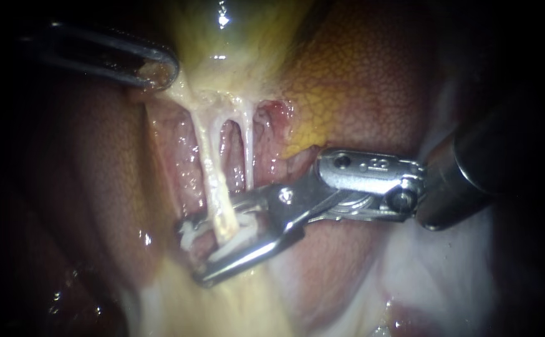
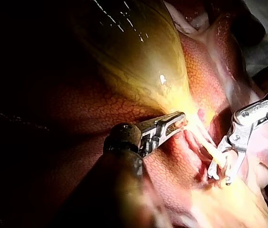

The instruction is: Clipping first clip left tube

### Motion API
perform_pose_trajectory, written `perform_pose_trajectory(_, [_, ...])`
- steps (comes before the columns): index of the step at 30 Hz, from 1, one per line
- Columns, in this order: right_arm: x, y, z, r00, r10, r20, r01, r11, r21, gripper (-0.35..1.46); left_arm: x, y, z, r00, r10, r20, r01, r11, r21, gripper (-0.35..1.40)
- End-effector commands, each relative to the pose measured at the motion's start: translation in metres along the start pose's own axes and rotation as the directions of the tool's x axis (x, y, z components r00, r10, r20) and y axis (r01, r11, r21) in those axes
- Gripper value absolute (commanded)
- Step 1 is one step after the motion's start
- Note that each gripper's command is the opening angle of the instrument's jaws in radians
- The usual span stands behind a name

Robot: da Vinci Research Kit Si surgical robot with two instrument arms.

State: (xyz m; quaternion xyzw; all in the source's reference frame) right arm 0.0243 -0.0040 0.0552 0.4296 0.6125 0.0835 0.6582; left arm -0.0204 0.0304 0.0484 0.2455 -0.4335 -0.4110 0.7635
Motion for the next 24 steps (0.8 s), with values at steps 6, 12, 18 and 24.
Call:
perform_pose_trajectory(6, [-0.0003, 0.0, 0.0, 1.0, -0.001, 0.013, 0.001, 1.0, 0.0, -0.25, 0.0, 0.0, 0.0, 1.0, 0.0, 0.0, 0.0, 1.0, 0.0, -0.35])
perform_pose_trajectory(12, [-0.0002, 0.0, 0.0001, 1.0, 0.006, 0.01, -0.006, 1.0, -0.01, -0.35, 0.0, 0.0, 0.0, 1.0, 0.0, 0.0, 0.0, 1.0, 0.0, -0.35])
perform_pose_trajectory(18, [-0.0002, 0.0001, 0.0003, 1.0, 0.005, 0.011, -0.005, 1.0, -0.01, -0.35, 0.0, 0.0, 0.0, 1.0, 0.0, 0.0, 0.0, 1.0, 0.0, -0.35])
perform_pose_trajectory(24, [-0.0006, 0.0003, 0.0001, 1.0, 0.01, 0.011, -0.01, 1.0, -0.011, -0.35, 0.0, 0.0, 0.0, 1.0, 0.0, 0.0, 0.0, 1.0, 0.0, -0.35])
